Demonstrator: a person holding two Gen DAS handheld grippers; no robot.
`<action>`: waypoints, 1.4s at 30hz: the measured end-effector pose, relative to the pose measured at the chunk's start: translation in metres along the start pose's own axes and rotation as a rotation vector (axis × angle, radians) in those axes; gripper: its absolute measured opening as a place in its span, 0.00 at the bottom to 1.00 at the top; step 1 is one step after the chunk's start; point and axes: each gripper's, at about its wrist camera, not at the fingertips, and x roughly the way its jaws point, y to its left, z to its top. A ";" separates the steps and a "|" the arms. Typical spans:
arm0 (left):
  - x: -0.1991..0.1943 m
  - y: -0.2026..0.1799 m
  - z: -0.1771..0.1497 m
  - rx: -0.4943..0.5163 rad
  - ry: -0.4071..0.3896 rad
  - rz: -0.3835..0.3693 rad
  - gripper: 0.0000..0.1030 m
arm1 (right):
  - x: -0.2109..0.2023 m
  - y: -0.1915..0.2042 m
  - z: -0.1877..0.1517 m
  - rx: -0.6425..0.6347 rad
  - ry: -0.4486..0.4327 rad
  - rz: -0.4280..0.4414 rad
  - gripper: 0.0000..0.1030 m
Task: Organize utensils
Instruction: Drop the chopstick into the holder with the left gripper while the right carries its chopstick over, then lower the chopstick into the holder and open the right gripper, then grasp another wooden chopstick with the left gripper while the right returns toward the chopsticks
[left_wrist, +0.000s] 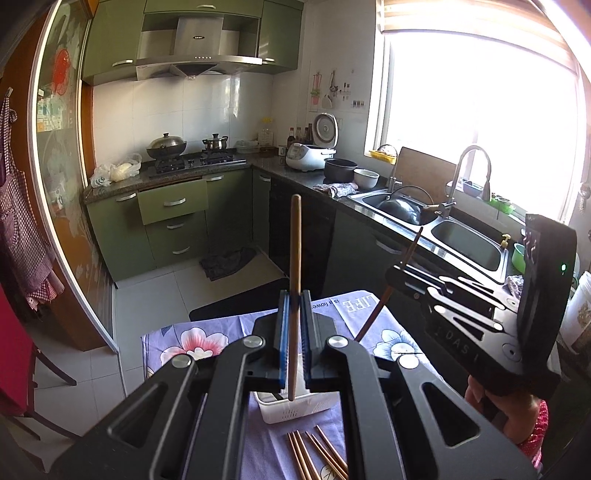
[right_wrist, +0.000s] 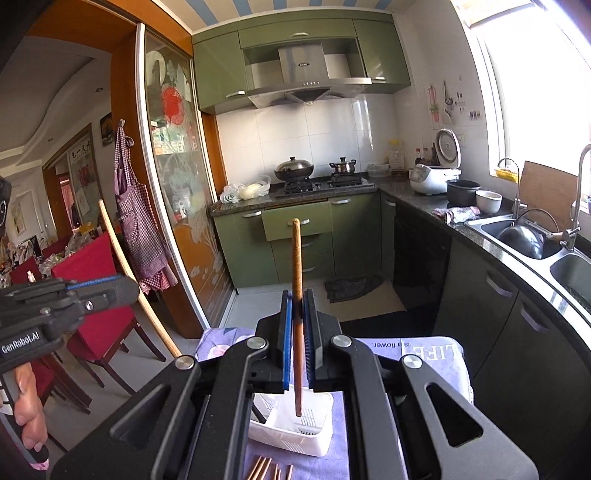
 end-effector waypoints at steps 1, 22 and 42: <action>0.007 0.003 -0.001 -0.005 0.009 0.003 0.06 | 0.010 -0.002 -0.007 0.000 0.018 -0.004 0.07; 0.085 0.014 -0.058 -0.021 0.199 0.022 0.06 | 0.015 -0.018 -0.081 0.040 0.077 0.045 0.14; 0.134 0.014 -0.234 -0.108 0.630 0.040 0.47 | -0.020 -0.084 -0.248 0.233 0.283 -0.044 0.33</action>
